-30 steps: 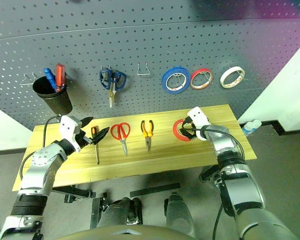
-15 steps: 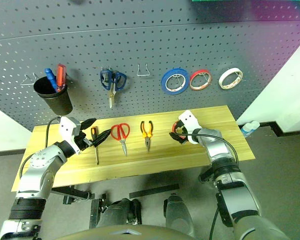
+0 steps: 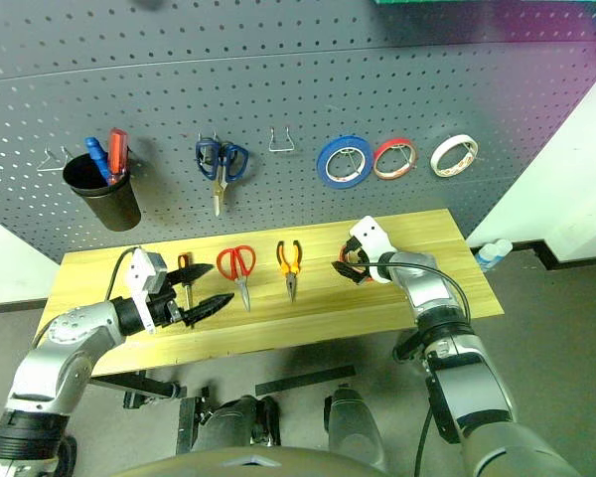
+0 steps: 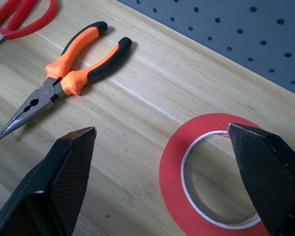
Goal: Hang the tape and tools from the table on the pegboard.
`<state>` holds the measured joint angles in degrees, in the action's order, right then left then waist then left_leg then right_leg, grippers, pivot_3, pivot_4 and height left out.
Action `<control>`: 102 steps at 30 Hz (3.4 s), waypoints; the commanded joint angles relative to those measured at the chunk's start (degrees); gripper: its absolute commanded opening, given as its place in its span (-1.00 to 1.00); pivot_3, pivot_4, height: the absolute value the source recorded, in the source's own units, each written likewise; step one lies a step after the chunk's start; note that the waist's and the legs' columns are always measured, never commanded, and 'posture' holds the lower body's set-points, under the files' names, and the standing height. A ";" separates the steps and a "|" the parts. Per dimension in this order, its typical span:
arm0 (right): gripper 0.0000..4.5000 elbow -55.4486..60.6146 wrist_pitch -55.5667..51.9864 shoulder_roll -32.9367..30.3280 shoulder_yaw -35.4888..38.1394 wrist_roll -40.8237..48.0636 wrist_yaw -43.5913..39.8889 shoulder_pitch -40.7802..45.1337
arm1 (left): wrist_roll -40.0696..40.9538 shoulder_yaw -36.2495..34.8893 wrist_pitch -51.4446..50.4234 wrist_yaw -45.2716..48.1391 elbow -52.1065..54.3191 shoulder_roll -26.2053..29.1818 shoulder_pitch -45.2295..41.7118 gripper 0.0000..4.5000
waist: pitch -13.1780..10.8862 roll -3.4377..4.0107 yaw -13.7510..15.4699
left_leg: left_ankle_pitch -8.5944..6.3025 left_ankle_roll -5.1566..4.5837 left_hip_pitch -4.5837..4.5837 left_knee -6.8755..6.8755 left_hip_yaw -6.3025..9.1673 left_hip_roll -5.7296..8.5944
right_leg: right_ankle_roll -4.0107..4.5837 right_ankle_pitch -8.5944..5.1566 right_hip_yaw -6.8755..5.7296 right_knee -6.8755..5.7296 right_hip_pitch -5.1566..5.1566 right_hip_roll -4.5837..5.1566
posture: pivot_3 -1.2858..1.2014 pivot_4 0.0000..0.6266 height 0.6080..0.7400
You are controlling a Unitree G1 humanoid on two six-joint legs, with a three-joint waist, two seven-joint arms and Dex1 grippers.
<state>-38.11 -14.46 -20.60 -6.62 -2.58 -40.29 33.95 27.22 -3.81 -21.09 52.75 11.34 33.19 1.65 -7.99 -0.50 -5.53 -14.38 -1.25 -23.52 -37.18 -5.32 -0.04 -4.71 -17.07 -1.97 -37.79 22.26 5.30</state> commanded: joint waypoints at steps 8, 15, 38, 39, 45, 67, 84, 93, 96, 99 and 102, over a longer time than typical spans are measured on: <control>0.99 0.26 0.32 -0.68 -2.38 -2.02 -0.51 2.06 | -0.06 -1.72 1.82 -1.58 -0.18 -0.14 -1.66 1.00 | 0.00 0.00 0.02 | -0.04 -0.06 0.02 -0.01 0.01 0.00 | 0.01 0.00 0.01 -0.05 0.02 0.04 | -0.04 -0.73 1.00; 0.99 -5.98 -0.08 -0.43 -4.68 -4.43 -0.43 5.92 | -0.96 -1.82 2.97 -3.12 -0.17 -0.63 -1.93 1.00 | -0.01 0.02 -0.03 | -0.05 -0.07 0.02 0.00 0.01 0.00 | 0.02 -0.01 0.03 -0.06 0.05 0.07 | -0.04 -0.62 1.00; 0.99 -9.30 -0.01 -0.05 -5.39 -5.24 0.27 3.40 | 1.38 -3.19 0.02 -7.35 8.20 -1.00 4.42 1.00 | -2.26 0.40 0.11 | -0.15 -0.06 0.02 0.20 0.04 0.01 | 0.19 -0.10 0.03 0.15 0.07 0.23 | -0.01 -0.34 1.00; 0.99 -9.55 0.05 -0.04 -5.31 -5.35 0.61 3.38 | 1.41 -3.20 -0.01 -7.45 8.35 -0.96 4.54 1.00 | -2.36 0.40 0.11 | -0.15 -0.06 0.02 0.22 0.04 0.01 | 0.19 -0.09 0.03 0.18 0.07 0.23 | -0.01 -0.33 1.00; 0.99 -11.36 0.90 0.11 -4.83 -5.20 1.71 4.40 | 1.66 -3.02 -0.22 -8.03 9.01 -1.05 4.84 1.00 | -2.71 0.43 0.11 | -0.18 -0.09 0.00 0.28 0.04 0.01 | 0.18 -0.09 0.02 0.29 0.06 0.23 | -0.01 -0.34 1.00; 0.31 -20.45 4.24 1.43 -5.41 -7.30 2.97 9.61 | 1.86 -3.11 -0.56 -9.51 10.48 -1.35 5.41 1.00 | -3.49 0.40 0.15 | -0.21 -0.06 -0.04 0.57 0.03 0.03 | 0.12 -0.05 -0.02 0.61 0.09 0.23 | 0.01 -0.34 1.00; -0.70 -22.22 6.55 1.47 -5.89 -8.80 3.35 10.55 | 2.27 -3.96 -0.89 -10.24 10.92 -1.50 5.45 1.00 | -3.49 0.39 0.14 | -0.11 0.03 -0.04 0.86 0.01 0.04 | 0.11 -0.05 -0.03 0.72 0.19 0.23 | 0.01 -0.35 1.00; -0.70 -18.28 5.17 0.53 -0.91 -2.76 -4.03 9.38 | 2.46 -4.00 -0.91 -10.08 9.95 -1.95 4.61 1.00 | -3.50 0.39 0.15 | -0.09 0.01 -0.04 0.91 0.00 0.04 | 0.11 -0.05 -0.03 0.73 0.22 0.22 | 0.00 -0.37 1.00; -0.70 -15.23 4.41 -0.26 1.34 0.14 -7.02 7.58 | 2.24 -3.84 -0.59 -9.93 9.56 -1.86 4.29 1.00 | -3.49 0.39 0.16 | -0.09 0.00 -0.04 0.94 -0.01 0.04 | 0.10 -0.04 -0.04 0.75 0.22 0.22 | -0.01 -0.39 1.00; -0.70 -11.82 3.28 -1.20 2.79 2.19 -8.72 5.14 | 2.20 -3.86 -0.37 -9.75 9.00 -1.84 3.80 1.00 | -3.49 0.39 0.27 | -0.09 0.00 -0.04 0.94 -0.02 0.04 | 0.09 -0.04 -0.04 0.76 0.22 0.22 | -0.02 -0.42 1.00; -0.70 -7.10 2.01 -2.60 4.01 4.03 -9.96 1.56 | 2.08 -4.04 0.07 -9.31 8.05 -1.65 2.92 1.00 | -3.49 0.38 0.37 | -0.09 0.01 -0.04 0.93 -0.02 0.05 | 0.09 -0.04 -0.06 0.76 0.22 0.22 | -0.03 -0.46 1.00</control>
<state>-48.66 -11.85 -22.12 -4.01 -0.62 -49.21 36.43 28.78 -6.47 -22.09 43.01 18.98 31.31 5.25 -11.48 -0.12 -5.15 -14.47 -1.24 -23.56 -36.24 -5.33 0.00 -4.63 -17.11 -2.03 -37.03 22.47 5.53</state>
